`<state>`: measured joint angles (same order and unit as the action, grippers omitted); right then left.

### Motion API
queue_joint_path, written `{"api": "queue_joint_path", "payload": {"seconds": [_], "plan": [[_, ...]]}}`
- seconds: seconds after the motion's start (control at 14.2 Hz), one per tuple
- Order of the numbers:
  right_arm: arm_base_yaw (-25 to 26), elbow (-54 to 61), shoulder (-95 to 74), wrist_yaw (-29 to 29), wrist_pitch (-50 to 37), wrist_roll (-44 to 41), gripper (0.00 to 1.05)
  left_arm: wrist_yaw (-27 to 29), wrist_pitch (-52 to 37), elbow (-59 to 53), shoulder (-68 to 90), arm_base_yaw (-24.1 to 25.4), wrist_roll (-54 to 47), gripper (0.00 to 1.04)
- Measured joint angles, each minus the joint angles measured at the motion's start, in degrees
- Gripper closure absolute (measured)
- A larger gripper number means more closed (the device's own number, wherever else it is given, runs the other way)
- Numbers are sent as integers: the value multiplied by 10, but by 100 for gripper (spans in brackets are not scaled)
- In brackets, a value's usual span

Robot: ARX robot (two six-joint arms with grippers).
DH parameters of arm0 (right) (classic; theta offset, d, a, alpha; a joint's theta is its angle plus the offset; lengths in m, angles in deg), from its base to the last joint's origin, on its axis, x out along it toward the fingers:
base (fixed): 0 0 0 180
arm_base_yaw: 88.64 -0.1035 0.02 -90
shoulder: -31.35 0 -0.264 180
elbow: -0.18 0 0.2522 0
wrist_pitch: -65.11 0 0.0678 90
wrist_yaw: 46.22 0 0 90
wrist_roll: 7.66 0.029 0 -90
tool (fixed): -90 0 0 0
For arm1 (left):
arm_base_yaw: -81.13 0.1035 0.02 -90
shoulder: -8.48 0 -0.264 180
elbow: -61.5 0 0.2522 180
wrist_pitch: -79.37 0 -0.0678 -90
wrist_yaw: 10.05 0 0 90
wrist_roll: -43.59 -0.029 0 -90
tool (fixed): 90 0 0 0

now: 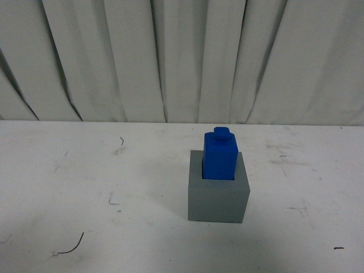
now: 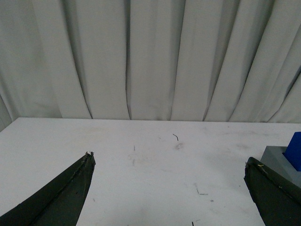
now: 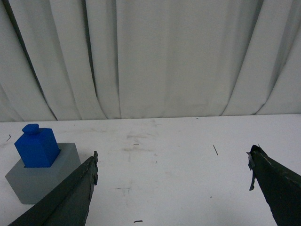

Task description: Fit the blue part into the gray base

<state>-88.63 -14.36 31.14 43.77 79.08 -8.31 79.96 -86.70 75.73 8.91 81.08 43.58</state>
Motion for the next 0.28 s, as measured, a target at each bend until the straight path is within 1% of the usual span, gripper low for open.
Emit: {"api": "queue_joint_path", "payload": {"seconds": [0.28], "plan": [[0,0,0,0,0,0,6,0,0,0,0,0,0,7]]}}
